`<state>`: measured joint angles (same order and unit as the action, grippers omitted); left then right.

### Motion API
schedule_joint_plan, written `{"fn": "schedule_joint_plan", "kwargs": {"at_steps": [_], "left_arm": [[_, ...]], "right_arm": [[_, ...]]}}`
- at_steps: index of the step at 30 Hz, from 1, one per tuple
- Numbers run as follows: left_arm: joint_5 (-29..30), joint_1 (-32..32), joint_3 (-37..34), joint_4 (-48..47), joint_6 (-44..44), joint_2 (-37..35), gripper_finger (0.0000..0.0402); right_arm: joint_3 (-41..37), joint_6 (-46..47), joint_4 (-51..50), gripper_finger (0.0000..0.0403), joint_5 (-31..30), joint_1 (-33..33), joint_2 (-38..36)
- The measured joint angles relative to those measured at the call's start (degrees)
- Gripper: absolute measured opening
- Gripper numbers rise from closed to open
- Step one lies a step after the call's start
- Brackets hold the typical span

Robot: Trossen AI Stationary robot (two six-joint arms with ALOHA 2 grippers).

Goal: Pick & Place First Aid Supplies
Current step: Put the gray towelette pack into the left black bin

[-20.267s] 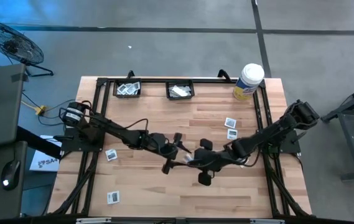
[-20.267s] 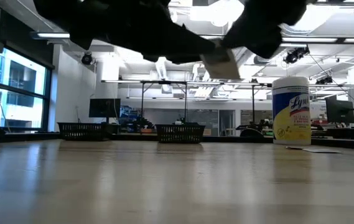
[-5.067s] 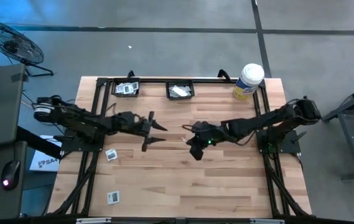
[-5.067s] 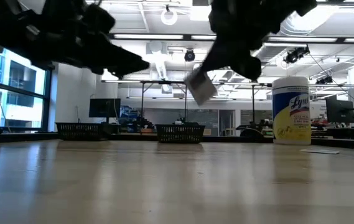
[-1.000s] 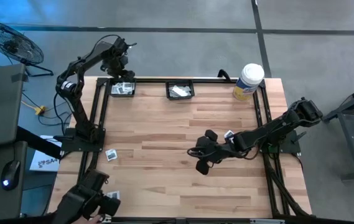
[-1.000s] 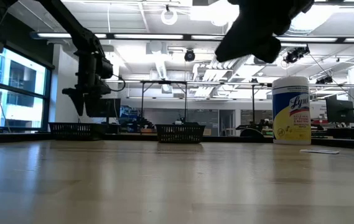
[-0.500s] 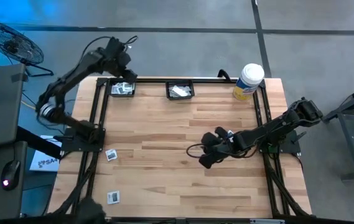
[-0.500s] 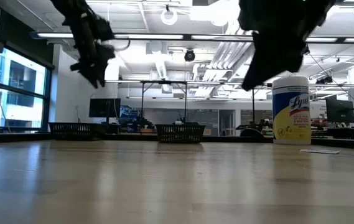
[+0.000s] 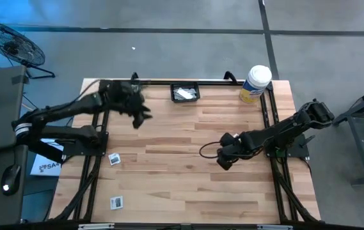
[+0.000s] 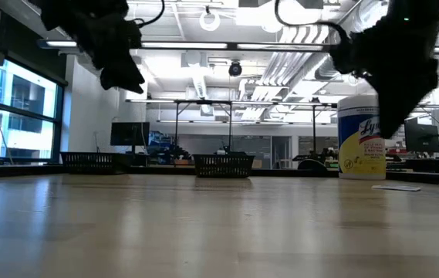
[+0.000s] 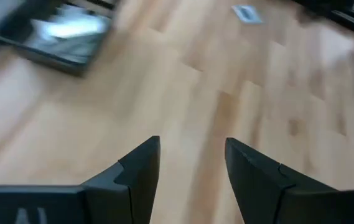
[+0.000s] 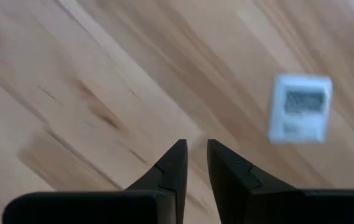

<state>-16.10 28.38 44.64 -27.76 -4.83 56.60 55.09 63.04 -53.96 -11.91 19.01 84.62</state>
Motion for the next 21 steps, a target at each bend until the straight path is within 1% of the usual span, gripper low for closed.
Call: {"fn": "schedule_joint_plan", "kwargs": {"at_steps": [5, 8, 12, 14, 16, 19, 21], "left_arm": [[1.0, -9.6, -7.9, 8.3, -4.1, -1.5, 0.0179], [2.3, -14.3, -11.2, 15.7, -5.6, -1.0, 0.0179], [5.7, -19.4, -15.3, 26.5, -6.6, 0.0, 0.0179], [6.6, -21.1, -16.0, 29.8, -4.9, 0.7, 0.0179], [6.8, -21.5, -16.0, 29.9, -3.2, 0.7, 0.0179], [6.7, -21.3, -15.9, 30.5, -3.0, 0.7, 0.0179], [7.9, -21.3, -15.9, 31.2, -2.9, 0.7, 0.0179]], "right_arm": [[0.0, 4.0, -7.0, 0.0056, 2.0, -1.2, 0.0], [0.0, 7.0, -8.8, 0.0060, 2.2, -2.6, 0.0], [-1.1, 7.5, -9.0, 0.0081, 2.6, -5.1, 0.0], [-2.6, 7.7, -8.2, 0.0097, 2.7, -6.8, 0.0], [-4.7, 8.7, -6.4, 0.0113, 2.9, -8.9, 0.0], [-8.0, 10.3, -2.1, 0.0131, 3.2, -12.6, 0.0], [-9.8, 10.5, 1.2, 0.0139, 3.1, -14.9, 0.0]]}}
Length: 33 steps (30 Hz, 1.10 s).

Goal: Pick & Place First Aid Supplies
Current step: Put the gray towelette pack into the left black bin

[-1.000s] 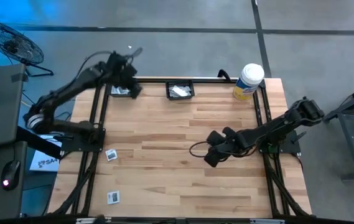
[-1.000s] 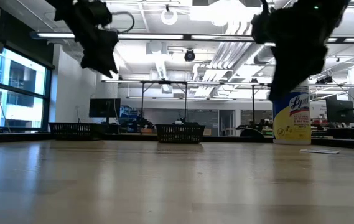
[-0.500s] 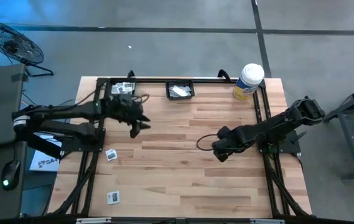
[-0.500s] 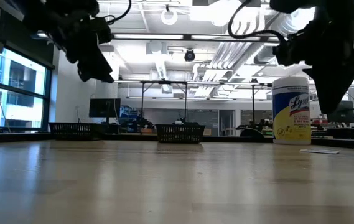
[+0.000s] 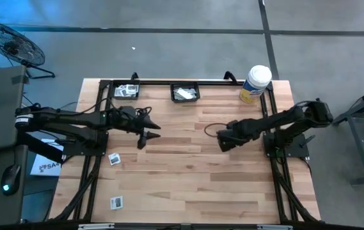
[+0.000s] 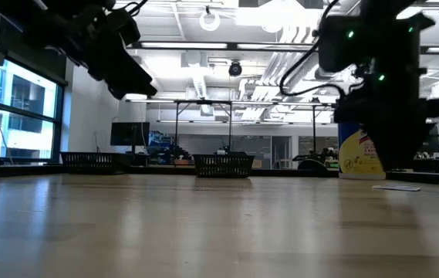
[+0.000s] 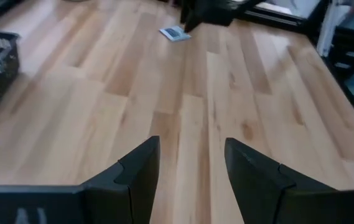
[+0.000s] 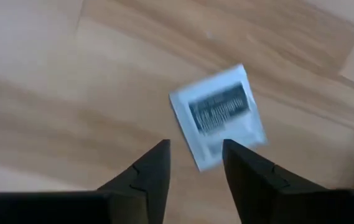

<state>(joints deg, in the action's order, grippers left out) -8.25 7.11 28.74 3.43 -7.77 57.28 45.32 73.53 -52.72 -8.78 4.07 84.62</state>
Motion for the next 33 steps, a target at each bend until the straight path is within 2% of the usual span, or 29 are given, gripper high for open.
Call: {"fn": "schedule_joint_plan", "kwargs": {"at_steps": [3, 8, 11, 16, 21, 24, 26, 30, 33], "left_arm": [[2.6, 0.0, 0.1, -0.1, 0.0, 0.0, 0.0179], [2.9, 0.0, 0.1, -0.5, 0.0, 0.0, 0.0179], [2.8, 0.0, 0.1, -0.5, 0.0, 0.0, 0.0179], [3.3, 0.0, 0.1, -0.4, 0.0, 0.0, 0.0179], [3.3, 0.0, 0.1, -0.3, 0.0, 0.0, 0.0179], [3.4, 0.0, 0.1, 0.1, 0.2, 0.0, 0.0179], [3.4, 0.0, 0.1, 0.3, 0.5, 0.0, 0.0179], [3.5, 0.0, 0.1, 0.6, 1.5, 0.0, 0.0179], [3.5, 0.0, 0.1, 1.6, 1.5, 0.0, 0.0179]], "right_arm": [[-2.3, 0.0, 4.5, 0.0144, 0.3, -3.2, 0.0], [-5.0, 0.0, 7.2, 0.0136, 0.8, -6.7, 0.0], [-6.1, -4.0, 11.6, 0.0129, 3.0, -7.1, 0.0], [-6.7, -14.8, 21.8, 0.0118, 7.8, -4.7, -0.1], [-6.5, -24.7, 30.5, 0.0113, 9.8, 1.8, 0.0], [-3.6, -24.4, 27.6, 0.0113, 7.7, 6.1, 0.0], [-0.8, -21.9, 24.0, 0.0113, 4.2, 8.7, 0.0], [3.7, -12.5, 17.4, 0.0112, -4.3, 12.1, 0.5], [6.1, -5.0, 12.9, 0.0112, -7.7, 13.6, 2.6]]}}
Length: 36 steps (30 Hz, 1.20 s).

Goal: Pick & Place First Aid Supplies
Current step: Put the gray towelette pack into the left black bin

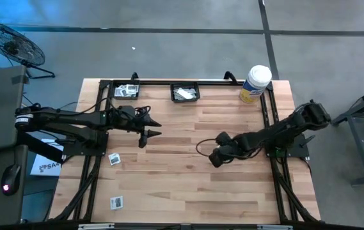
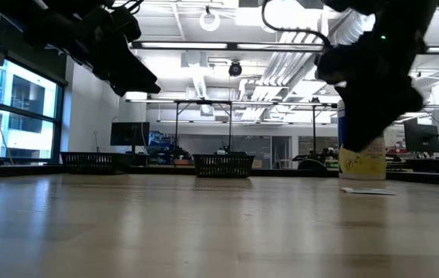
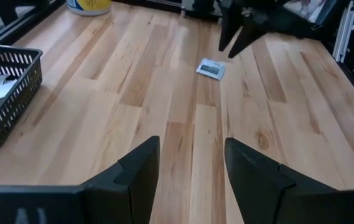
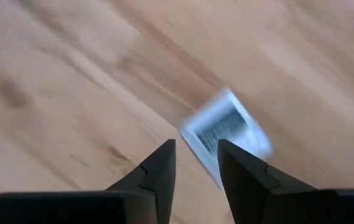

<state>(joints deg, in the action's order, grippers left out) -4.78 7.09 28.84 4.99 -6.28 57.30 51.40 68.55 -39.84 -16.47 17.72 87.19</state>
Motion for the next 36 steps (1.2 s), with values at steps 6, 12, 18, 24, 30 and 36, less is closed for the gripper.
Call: {"fn": "schedule_joint_plan", "kwargs": {"at_steps": [6, 12, 18, 24, 30, 36], "left_arm": [[0.0, 0.0, 0.0, 0.0, 0.0, 0.0, 0.0179], [-0.1, 0.0, 0.0, -0.1, -0.1, 0.0, 0.0179], [-0.8, 0.0, 0.0, -0.4, -0.2, 0.0, 0.0179], [-0.8, 0.0, 0.0, -0.4, -0.2, 0.0, 0.0179], [-0.8, 0.0, 0.0, -0.4, 0.0, 0.0, 0.0179], [-0.8, 0.0, 0.0, -0.4, 0.0, 0.0, 0.0179]], "right_arm": [[-1.2, 23.9, -9.7, 0.0115, 4.2, -2.2, 2.1], [-3.7, 28.7, -4.8, 0.0114, 4.1, -5.6, 2.1], [-7.0, 28.5, 0.6, 0.0091, 5.3, -8.1, 2.1], [-9.4, 26.8, 5.2, 0.0064, 7.8, -8.3, 2.2], [-8.2, 23.6, 3.4, 0.0059, 6.7, -7.7, 1.9], [-5.1, 21.1, -1.6, 0.0071, 6.7, -7.5, 1.7]]}}
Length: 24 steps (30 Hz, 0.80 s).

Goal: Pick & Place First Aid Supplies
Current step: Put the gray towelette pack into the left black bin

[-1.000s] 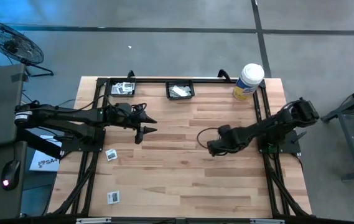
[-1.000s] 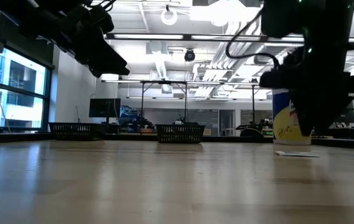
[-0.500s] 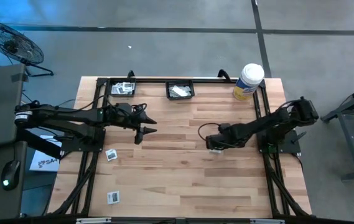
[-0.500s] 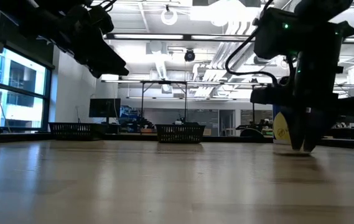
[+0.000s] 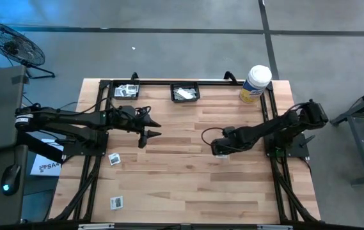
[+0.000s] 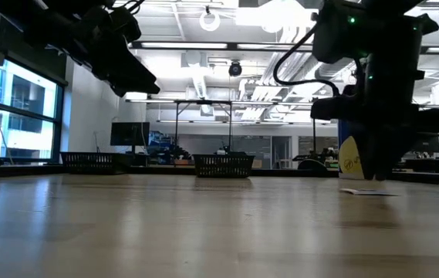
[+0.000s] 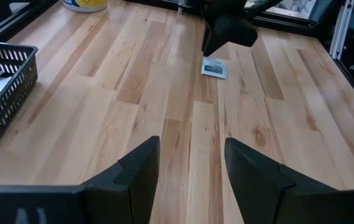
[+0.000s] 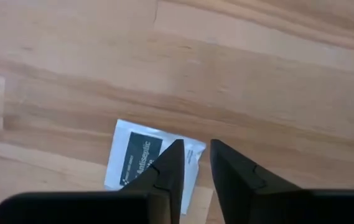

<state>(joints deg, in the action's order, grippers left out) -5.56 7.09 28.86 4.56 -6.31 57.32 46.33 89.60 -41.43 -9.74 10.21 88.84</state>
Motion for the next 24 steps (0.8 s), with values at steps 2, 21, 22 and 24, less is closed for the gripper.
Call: {"fn": "schedule_joint_plan", "kwargs": {"at_steps": [2, 21, 22, 24], "left_arm": [[0.0, 0.0, 0.0, 0.0, 0.0, 0.0, 0.0179], [0.0, 0.0, 0.0, 0.0, -0.6, 0.0, 0.0179], [0.0, 0.0, 0.0, 0.0, -0.6, 0.0, 0.0179], [0.0, 0.0, 0.0, 0.0, -0.6, 0.0, 0.0179]], "right_arm": [[0.0, -0.3, 0.0, 0.0076, 0.0, 0.3, 0.0], [0.1, -1.1, 2.5, 0.0075, 1.8, -0.1, 4.7], [0.1, -1.1, 2.6, 0.0070, 1.8, 0.0, 4.8], [0.1, -1.1, 2.7, 0.0057, 1.7, -0.1, 4.8]]}}
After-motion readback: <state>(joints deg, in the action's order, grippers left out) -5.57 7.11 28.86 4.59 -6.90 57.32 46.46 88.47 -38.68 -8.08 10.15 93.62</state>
